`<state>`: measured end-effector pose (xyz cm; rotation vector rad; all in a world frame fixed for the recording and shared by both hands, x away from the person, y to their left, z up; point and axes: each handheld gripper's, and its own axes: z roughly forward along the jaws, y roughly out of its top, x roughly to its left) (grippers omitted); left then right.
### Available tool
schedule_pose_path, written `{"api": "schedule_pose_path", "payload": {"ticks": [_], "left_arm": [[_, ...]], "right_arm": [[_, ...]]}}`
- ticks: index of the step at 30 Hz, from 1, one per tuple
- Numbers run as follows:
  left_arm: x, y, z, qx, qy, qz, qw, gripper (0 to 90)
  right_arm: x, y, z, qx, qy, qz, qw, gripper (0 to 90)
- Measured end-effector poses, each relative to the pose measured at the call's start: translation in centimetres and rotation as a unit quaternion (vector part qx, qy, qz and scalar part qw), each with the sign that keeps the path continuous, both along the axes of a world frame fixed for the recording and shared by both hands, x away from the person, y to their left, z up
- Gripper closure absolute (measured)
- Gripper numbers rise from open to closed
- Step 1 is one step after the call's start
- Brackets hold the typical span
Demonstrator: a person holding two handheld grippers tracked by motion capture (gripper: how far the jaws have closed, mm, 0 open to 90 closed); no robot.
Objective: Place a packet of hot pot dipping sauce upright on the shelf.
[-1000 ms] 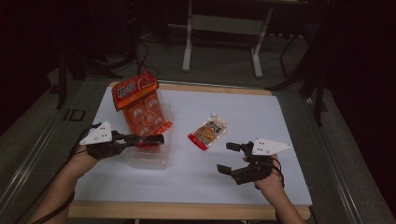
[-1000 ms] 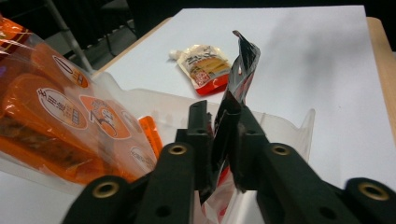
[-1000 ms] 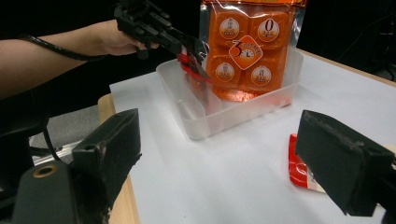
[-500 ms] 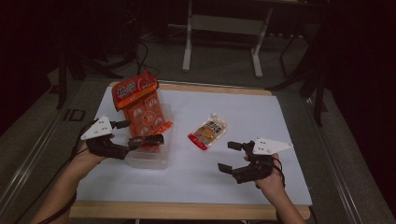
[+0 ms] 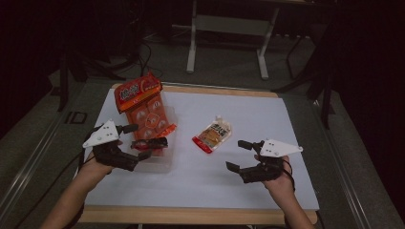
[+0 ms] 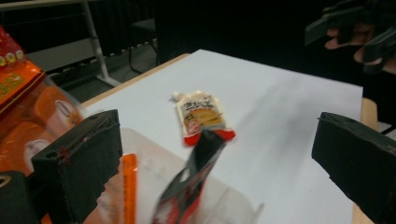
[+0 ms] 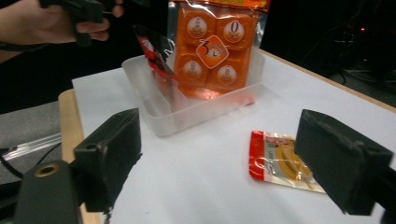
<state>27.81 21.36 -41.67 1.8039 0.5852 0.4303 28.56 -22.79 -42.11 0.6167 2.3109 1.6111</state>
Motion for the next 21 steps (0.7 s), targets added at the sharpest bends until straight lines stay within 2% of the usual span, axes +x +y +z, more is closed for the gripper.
{"api": "schedule_pose_path", "payload": {"ticks": [3,4,7,13,16,18,21], "left_arm": [[-0.6,-0.7,-0.1,-0.01,0.005,-0.007,0.9999,2.3],[-0.8,-1.0,-0.2,-0.008,0.005,-0.006,0.9999,2.3],[-1.3,-1.7,-0.4,-0.012,0.0,-0.009,0.9999,2.3],[-2.7,-2.7,-0.7,-0.035,-0.009,-0.013,0.9993,2.3],[-3.4,-3.2,-0.9,-0.039,-0.015,-0.014,0.999,2.3],[-3.9,-3.6,-1.1,-0.04,-0.018,-0.01,0.999,2.3],[-4.6,-4.1,-1.6,-0.046,-0.016,-0.001,0.9988,2.4]], "right_arm": [[0.1,-0.1,0.0,-0.004,-0.014,-0.015,0.9998,15.7],[0.2,-0.2,0.0,-0.004,-0.015,-0.018,0.9997,14.7],[0.4,-0.3,0.1,-0.01,-0.024,-0.027,0.9993,14.1],[0.6,-0.4,0.4,-0.016,-0.043,-0.033,0.9984,13.3],[0.8,-0.3,0.6,-0.016,-0.043,-0.042,0.9981,12.9],[1.2,-0.3,0.7,-0.014,-0.034,-0.046,0.9983,12.0],[1.8,-0.3,0.6,-0.015,-0.033,-0.054,0.9979,11.3]]}}
